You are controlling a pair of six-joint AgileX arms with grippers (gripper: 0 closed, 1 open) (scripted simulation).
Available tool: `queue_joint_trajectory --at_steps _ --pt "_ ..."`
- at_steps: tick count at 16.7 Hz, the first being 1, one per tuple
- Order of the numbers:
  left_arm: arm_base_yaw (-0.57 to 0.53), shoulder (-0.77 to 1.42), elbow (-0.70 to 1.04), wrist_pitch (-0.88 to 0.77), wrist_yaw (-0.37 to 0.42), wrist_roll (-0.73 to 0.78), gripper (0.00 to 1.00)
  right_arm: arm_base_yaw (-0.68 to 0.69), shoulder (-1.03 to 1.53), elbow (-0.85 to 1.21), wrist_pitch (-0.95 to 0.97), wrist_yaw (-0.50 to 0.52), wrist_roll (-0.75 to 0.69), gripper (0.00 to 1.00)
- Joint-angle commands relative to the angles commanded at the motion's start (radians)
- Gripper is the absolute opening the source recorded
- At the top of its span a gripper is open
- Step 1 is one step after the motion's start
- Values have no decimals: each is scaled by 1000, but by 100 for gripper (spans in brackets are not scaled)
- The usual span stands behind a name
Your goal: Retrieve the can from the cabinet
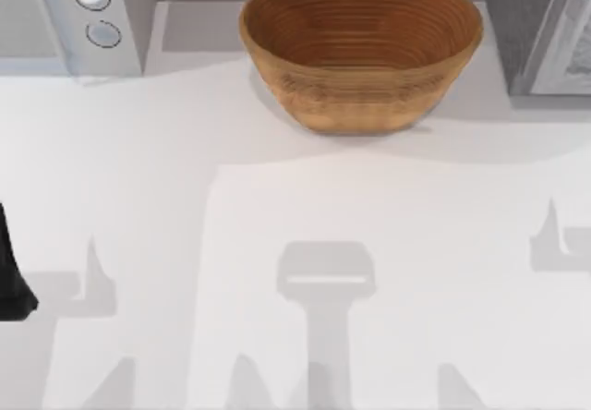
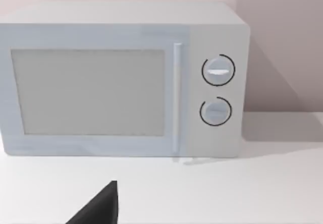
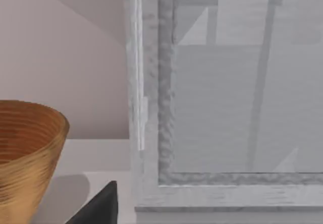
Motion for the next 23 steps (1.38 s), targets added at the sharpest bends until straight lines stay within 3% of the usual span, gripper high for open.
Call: queue_joint_trajectory --at_steps 13,17,23 --pt "0 0 0 0 0 0 100 131 864 1172 -265 117 10 100" --pt "0 0 0 0 0 0 100 147 992 1344 -306 138 11 100" --pt "0 0 0 0 0 0 100 145 1006 1364 -310 140 12 100"
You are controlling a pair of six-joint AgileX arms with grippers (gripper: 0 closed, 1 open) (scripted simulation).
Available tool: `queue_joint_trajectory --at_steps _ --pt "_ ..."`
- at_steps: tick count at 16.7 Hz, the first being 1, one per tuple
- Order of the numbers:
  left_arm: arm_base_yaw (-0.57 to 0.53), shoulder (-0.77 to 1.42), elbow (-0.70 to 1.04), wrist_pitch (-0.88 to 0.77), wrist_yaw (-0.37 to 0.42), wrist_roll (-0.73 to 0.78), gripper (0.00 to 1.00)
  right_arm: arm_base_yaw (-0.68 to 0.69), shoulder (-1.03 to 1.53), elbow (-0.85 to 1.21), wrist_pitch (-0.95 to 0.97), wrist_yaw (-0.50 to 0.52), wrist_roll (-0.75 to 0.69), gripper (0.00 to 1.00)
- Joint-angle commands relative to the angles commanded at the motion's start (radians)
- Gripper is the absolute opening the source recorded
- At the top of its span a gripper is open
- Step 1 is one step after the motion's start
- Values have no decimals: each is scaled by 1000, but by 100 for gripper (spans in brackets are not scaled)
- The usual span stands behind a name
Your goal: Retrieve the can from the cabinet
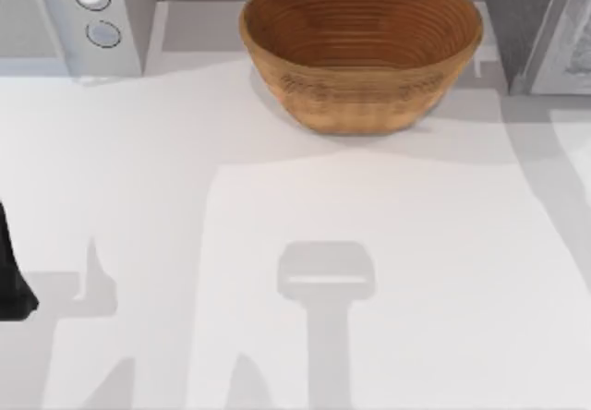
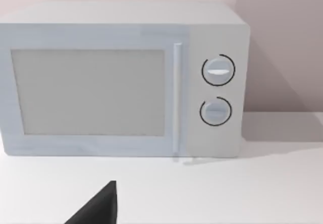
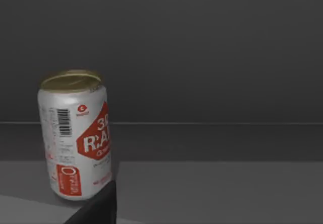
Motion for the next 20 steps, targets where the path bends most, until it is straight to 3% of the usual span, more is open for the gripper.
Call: queue_joint_trajectory --at_steps 10,20 --pt "0 0 0 0 0 0 100 216 186 26 163 227 -1 100" --pt "0 0 0 0 0 0 100 198 281 120 164 210 -1 100"
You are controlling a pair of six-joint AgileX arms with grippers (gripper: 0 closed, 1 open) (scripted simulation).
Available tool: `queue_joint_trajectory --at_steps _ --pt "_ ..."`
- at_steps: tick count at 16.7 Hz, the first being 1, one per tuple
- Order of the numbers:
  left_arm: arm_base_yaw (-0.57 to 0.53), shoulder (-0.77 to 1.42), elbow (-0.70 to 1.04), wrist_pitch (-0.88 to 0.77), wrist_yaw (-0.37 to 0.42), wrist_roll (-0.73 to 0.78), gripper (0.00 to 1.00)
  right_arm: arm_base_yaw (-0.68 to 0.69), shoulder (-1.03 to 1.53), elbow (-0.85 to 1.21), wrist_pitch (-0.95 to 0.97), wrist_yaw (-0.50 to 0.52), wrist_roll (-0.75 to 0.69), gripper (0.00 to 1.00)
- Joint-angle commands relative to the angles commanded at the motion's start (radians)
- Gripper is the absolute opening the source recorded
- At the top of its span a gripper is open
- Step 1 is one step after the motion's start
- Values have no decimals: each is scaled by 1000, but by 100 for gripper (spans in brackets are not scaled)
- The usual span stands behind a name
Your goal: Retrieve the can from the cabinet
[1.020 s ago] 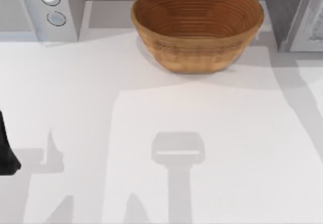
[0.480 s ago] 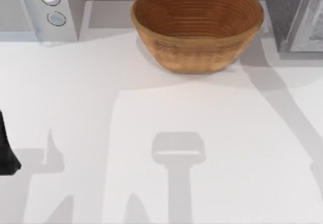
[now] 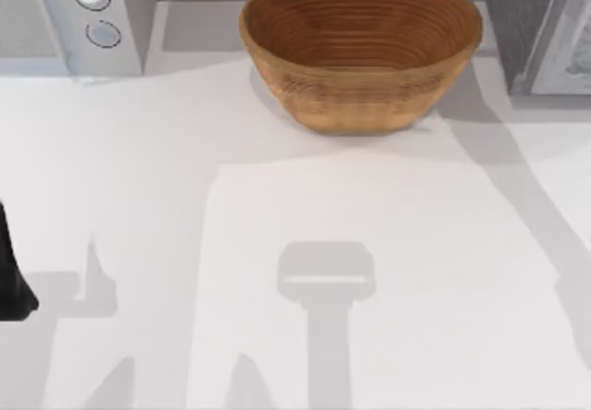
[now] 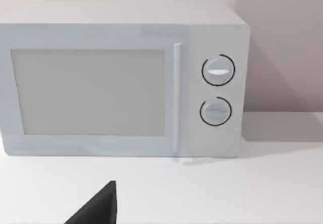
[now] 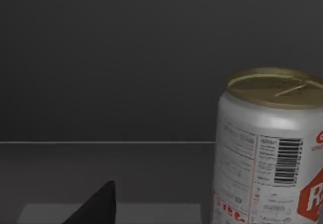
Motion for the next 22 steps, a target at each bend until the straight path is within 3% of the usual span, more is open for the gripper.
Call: queue_joint_trajectory --at_steps 9,22 --pt "0 0 0 0 0 0 100 -42 132 141 -8 -40 0 100" --pt "0 0 0 0 0 0 100 -42 132 141 -8 -40 0 2"
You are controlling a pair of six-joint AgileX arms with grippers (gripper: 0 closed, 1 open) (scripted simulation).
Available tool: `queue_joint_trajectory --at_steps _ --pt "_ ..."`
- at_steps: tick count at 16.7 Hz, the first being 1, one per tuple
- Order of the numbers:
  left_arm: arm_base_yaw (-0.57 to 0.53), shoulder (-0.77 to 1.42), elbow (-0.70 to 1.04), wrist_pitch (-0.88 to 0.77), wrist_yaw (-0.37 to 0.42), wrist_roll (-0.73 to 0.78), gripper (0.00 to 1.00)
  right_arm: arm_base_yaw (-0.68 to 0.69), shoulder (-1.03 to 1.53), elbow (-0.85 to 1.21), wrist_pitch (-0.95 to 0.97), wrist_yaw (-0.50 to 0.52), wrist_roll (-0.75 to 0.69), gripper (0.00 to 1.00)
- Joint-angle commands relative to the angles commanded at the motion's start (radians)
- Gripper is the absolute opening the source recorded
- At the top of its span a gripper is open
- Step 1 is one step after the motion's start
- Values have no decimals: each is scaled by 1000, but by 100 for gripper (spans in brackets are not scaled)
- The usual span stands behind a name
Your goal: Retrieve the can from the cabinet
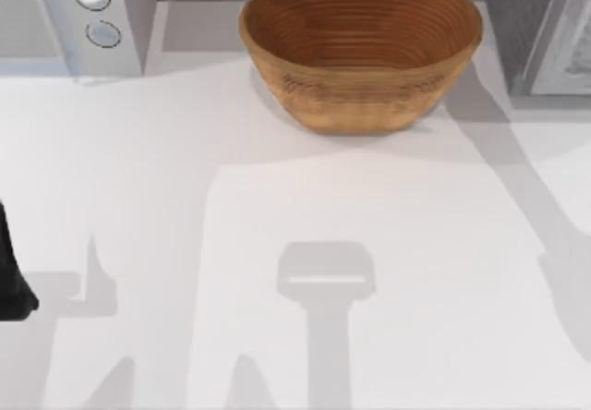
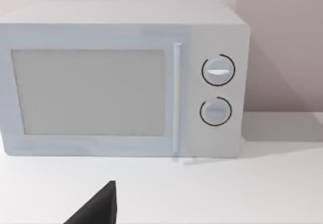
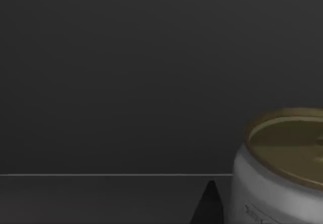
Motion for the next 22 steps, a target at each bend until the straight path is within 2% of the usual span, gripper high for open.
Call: queue_joint_trajectory --at_steps 11,14,19,22 --pt "0 0 0 0 0 0 100 17 -17 -3 -14 11 2 0" --pt "0 0 0 0 0 0 100 99 -115 -24 -94 82 2 0" --pt "0 0 0 0 0 0 100 270 -355 -70 -279 259 0 0" --pt "0 0 0 0 0 0 100 318 -408 -81 -330 310 0 0"
